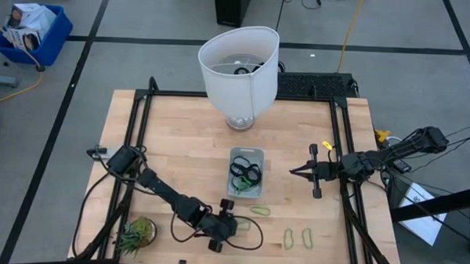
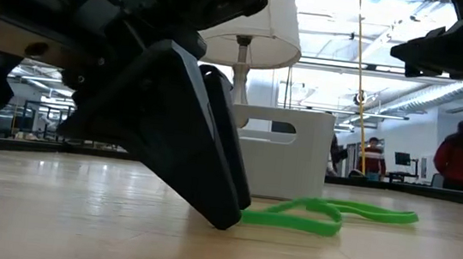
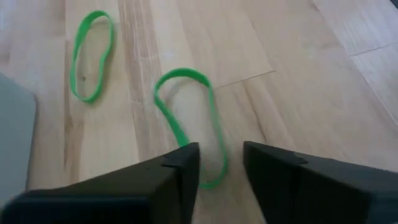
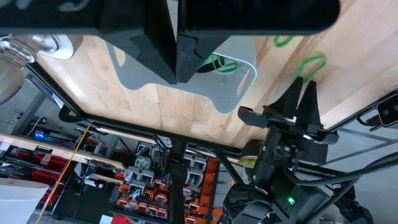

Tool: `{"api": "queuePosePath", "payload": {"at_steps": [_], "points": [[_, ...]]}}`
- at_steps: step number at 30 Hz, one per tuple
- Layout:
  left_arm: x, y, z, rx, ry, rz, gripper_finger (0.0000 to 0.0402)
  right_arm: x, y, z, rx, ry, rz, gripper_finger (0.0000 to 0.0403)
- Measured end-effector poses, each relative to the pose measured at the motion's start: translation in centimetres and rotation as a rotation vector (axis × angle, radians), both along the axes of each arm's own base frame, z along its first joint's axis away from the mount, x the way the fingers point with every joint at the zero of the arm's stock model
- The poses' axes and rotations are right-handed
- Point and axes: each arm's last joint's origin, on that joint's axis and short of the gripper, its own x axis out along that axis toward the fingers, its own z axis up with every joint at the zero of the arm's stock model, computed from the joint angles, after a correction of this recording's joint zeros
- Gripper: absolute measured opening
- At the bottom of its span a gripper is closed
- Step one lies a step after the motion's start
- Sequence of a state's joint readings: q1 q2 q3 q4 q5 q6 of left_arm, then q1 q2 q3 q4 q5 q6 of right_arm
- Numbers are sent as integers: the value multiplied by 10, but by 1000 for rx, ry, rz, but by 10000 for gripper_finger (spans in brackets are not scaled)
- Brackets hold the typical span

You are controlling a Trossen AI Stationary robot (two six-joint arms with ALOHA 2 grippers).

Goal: Pick and place rubber bands into bin
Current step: Put the green rubber band into the gray bin

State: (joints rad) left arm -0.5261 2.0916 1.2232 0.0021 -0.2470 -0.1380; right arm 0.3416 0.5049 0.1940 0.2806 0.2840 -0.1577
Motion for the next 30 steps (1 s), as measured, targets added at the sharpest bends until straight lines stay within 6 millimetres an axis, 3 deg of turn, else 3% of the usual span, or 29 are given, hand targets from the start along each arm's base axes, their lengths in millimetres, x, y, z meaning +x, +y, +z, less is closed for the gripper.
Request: {"api": "queuePosePath", "payload": {"at_steps": [5,12,18,24,30], "points": [[0,0,-1,9,3,-48,16,0,0,0,0,1,0,0],[-4,-3,10,80,-30,-93,5,0,0,0,12,2,-2,0],[-18,1,77,205,-206,-60,3,0,0,-1,12,9,-2,0],[-60,26,129,218,-346,-68,2,0,0,-1,20,9,-2,0],[-120,70,123,138,-545,38,1,0,0,-1,15,8,-2,0]]}}
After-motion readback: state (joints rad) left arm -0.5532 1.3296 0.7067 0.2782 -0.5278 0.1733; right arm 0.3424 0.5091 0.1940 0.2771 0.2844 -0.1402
